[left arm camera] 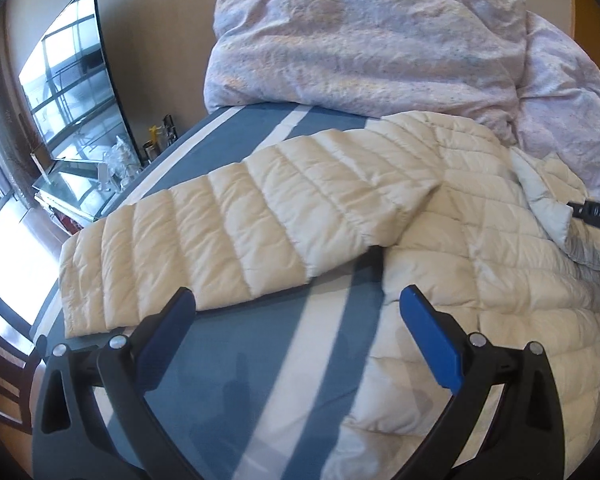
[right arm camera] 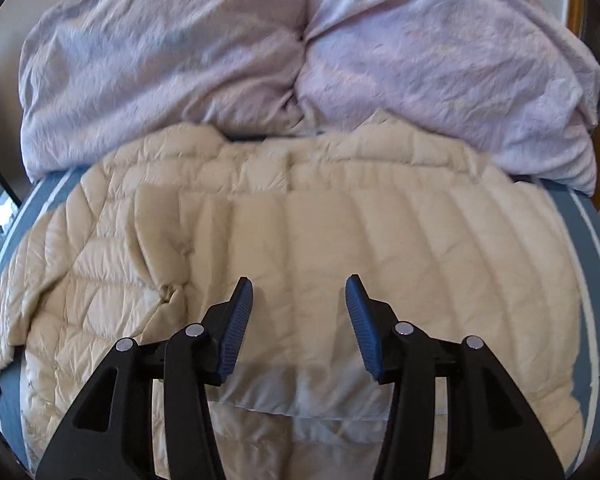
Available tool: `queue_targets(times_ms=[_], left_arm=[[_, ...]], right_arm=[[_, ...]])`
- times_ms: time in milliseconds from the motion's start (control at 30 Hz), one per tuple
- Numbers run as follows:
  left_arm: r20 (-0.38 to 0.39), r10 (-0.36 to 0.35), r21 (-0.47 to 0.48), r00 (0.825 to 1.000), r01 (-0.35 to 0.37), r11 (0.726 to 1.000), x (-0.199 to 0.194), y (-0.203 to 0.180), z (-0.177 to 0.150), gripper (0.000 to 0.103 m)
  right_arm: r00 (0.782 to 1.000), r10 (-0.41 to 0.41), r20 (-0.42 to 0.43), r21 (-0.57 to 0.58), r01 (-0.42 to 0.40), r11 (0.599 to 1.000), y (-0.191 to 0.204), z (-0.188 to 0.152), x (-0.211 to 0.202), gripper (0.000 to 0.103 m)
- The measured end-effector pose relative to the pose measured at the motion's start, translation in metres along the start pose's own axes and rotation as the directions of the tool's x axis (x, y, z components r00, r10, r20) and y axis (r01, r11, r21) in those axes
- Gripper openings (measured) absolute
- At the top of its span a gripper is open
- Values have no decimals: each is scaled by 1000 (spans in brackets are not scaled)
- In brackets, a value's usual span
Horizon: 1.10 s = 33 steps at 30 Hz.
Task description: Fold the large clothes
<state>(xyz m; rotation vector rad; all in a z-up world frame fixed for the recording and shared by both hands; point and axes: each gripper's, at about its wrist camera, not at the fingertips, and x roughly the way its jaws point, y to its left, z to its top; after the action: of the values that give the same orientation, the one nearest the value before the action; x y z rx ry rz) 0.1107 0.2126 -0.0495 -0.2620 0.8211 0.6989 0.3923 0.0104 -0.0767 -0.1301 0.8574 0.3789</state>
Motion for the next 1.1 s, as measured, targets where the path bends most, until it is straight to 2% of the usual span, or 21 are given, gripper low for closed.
queue_targets(times_ms=[67,233,333,400,600,833,1000,1100], left_arm=[[-9,2,-11,1000,-2,1000,2,6,2,101],[-19,6,-20,1000,-6,1000,4,22,1,101],[-24,-22,-51,999,21,998,6,39,0,101],[-31,-29,-84,999,27,996,8,54,0,101],[-65,46,-151,997,-55,987,15,98,2,101],[-111,98,-231,989,-121,965,21,145,3,101],[-149,106,-306,983,-148,940,26,175,-2,101],[-173,86,-341,981,-141,929,32,189,-5,100]], right_arm=[[1000,6,-3,-24,-6,1000,13,-3,3,64],[1000,0,-18,-57,-1,998,33,-10,14,69],[998,-44,-50,-88,39,995,42,-17,31,75],[997,-73,-23,-104,70,992,47,-24,39,79],[998,-65,18,-79,66,995,45,-29,41,82],[999,-40,9,-50,40,998,40,-27,45,85],[999,-36,9,-45,37,998,40,-28,44,85],[1000,-30,8,-40,30,999,40,-28,44,86]])
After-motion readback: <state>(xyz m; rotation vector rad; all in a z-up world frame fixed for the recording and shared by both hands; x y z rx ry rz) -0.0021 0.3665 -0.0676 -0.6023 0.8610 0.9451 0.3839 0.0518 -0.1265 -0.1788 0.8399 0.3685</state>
